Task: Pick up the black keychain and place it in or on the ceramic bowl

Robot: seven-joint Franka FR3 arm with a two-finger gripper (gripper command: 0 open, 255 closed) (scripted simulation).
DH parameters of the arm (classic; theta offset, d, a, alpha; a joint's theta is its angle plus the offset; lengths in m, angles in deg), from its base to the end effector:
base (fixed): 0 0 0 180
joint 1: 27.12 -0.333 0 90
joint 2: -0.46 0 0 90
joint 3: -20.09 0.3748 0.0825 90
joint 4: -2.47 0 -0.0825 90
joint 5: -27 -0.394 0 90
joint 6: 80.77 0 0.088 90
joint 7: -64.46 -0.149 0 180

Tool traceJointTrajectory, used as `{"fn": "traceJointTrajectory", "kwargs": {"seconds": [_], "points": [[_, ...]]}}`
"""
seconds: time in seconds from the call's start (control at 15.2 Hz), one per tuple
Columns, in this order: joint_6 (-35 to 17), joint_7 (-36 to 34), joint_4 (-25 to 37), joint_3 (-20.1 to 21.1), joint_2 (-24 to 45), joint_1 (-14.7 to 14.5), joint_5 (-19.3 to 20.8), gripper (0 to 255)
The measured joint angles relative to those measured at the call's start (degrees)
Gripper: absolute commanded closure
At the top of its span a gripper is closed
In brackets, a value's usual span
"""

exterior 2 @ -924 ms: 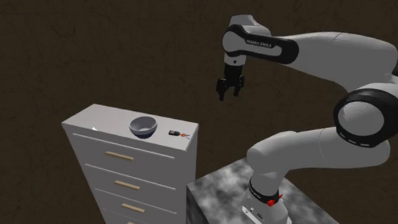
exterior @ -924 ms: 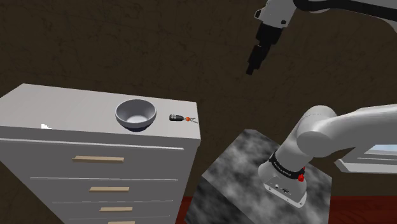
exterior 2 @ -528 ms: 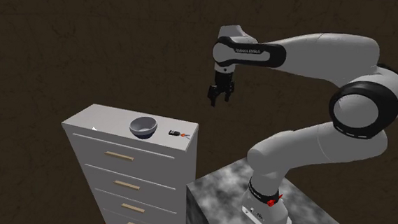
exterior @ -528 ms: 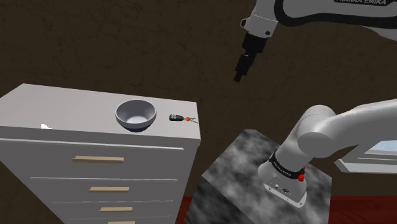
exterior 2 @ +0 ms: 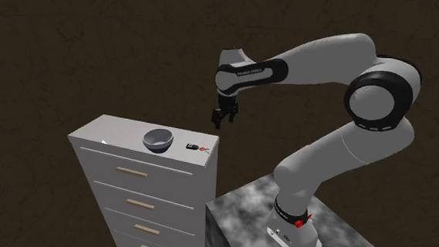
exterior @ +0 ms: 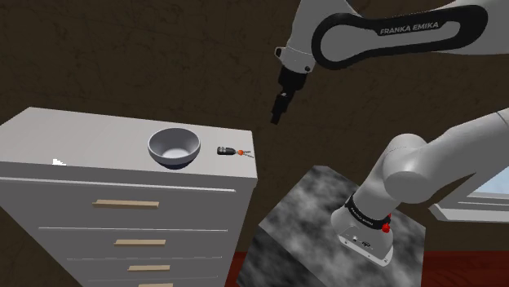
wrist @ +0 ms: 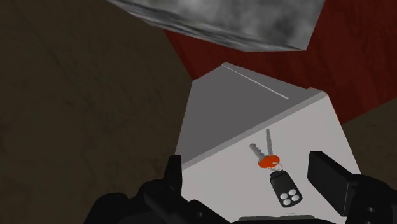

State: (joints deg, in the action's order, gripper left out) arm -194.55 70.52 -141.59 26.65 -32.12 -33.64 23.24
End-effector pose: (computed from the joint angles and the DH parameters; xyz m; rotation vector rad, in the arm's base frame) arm 0.3478 0.0902 0.4788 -3.1067 -0.4568 -0.0595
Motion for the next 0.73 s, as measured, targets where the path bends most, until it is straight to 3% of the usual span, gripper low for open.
{"fn": "traceJointTrajectory", "kwargs": {"seconds": [0.73], "points": [[-19.60,-0.49,1.55,6.36,19.06,-3.43,1.64,0]]}}
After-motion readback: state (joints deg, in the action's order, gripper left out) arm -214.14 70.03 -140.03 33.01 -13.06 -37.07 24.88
